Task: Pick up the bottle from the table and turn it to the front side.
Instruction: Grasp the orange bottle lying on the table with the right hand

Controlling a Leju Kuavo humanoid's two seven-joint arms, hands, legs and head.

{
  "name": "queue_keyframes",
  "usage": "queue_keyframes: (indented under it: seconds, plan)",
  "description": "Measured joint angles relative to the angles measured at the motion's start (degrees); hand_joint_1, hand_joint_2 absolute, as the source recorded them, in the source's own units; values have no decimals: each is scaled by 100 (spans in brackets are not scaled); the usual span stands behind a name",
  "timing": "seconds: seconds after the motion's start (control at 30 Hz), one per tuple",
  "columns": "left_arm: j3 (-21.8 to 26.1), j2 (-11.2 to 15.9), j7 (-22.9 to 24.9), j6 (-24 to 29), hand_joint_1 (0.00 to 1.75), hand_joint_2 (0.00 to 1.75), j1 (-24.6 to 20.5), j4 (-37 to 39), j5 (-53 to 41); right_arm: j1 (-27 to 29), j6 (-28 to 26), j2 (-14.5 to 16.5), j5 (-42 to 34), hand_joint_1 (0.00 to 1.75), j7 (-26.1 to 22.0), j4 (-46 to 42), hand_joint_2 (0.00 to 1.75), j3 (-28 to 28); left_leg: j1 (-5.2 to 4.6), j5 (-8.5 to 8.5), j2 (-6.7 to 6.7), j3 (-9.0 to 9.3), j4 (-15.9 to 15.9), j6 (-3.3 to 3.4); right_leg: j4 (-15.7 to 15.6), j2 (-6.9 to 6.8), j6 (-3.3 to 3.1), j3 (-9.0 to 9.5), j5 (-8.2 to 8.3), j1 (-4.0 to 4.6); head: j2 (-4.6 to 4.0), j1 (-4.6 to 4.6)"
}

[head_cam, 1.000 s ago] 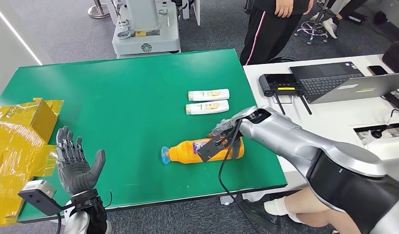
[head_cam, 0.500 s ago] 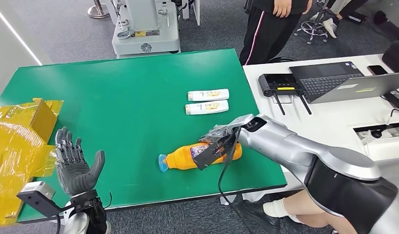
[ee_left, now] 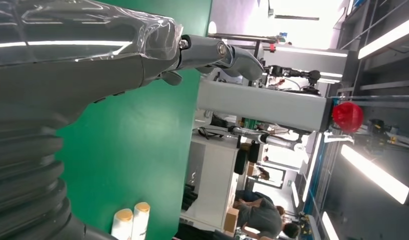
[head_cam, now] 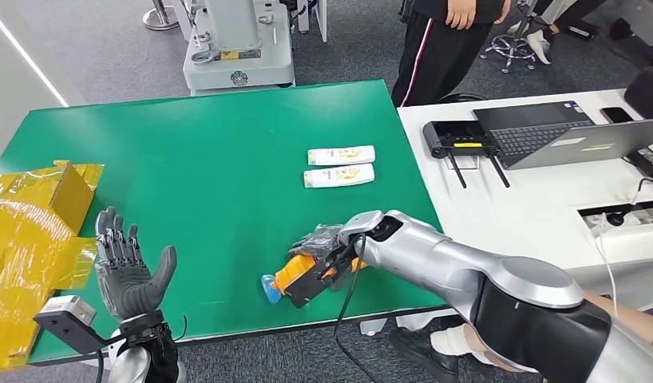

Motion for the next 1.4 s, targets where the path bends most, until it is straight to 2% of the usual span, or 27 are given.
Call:
queue_keyframes:
  seconds: [0.27, 0.67, 0.97, 1.2, 1.4]
  plan:
    - [0, 8, 0, -5, 0, 175, 108, 0, 25, 77, -101, 180, 23, 0, 36, 82, 175, 4, 0, 0, -6, 0, 1, 0, 0, -9, 0, 1, 0, 0, 0, -1]
    - [2, 33, 0, -54, 0, 175, 114, 0, 25, -175, 65, 162, 405, 0, 314, 239, 175, 75, 0, 1, -6, 0, 2, 1, 0, -9, 0, 1, 0, -1, 0, -1]
    - [2, 57, 0, -82, 0, 175, 113, 0, 48, -529, 314, -186, 507, 0, 484, 250, 175, 160, -1, 2, -7, 0, 4, 2, -1, -10, 1, 1, 1, -1, 0, 0]
    - [2, 58, 0, -84, 0, 175, 104, 0, 100, -723, 655, -493, 307, 0, 565, 89, 175, 195, -2, 1, -6, 0, 5, 2, -1, -9, 3, 0, 3, -2, 0, -1]
    - [2, 58, 0, -82, 0, 175, 80, 0, 154, -669, 546, -700, 193, 0, 568, -44, 175, 235, -1, 1, -6, 0, 5, 2, -1, -9, 3, 0, 3, -2, 0, -1]
